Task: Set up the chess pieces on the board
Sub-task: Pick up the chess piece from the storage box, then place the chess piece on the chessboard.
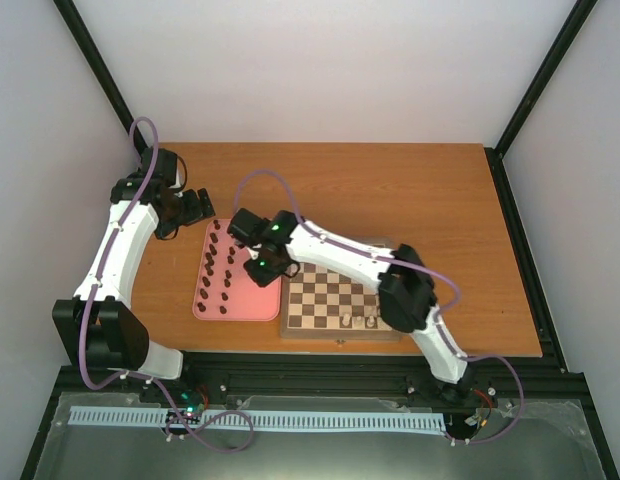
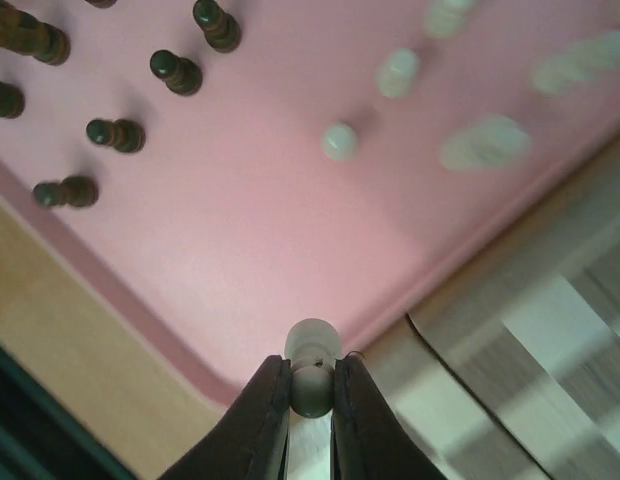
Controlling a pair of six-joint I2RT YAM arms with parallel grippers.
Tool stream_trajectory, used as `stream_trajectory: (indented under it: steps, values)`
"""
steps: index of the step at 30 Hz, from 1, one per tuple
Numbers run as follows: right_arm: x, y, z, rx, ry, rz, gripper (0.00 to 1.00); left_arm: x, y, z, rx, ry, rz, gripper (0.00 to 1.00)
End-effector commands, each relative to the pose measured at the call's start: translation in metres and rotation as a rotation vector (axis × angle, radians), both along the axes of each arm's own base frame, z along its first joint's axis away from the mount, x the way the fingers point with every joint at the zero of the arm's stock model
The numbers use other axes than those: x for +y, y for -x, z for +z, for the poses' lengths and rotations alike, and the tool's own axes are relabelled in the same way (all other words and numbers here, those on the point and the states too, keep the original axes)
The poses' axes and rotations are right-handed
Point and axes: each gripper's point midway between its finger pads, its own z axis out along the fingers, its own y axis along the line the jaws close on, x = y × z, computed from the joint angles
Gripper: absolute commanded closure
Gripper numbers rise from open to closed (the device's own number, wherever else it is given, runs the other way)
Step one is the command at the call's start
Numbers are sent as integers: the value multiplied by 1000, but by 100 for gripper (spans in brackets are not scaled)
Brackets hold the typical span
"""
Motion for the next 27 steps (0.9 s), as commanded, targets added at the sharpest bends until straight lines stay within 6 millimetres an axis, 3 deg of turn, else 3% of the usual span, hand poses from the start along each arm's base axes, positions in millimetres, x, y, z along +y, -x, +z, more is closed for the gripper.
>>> stream_trajectory:
  steps: [1,7,12,19,27]
  values:
    - [-46,5,42,-73,20,-76,89,1,-1,5,-18,-12,0,0]
    - [-127,31,28,-45,121,-204,89,2,-2,5,-17,-14,3,0]
    - [-177,48,13,1,155,-304,90,2,-2,3,-15,-12,5,0]
    - [-205,55,-3,20,181,-372,90,0,-2,2,-10,-8,2,0]
    - [-220,60,-15,46,186,-407,89,0,1,-2,-3,-7,1,0]
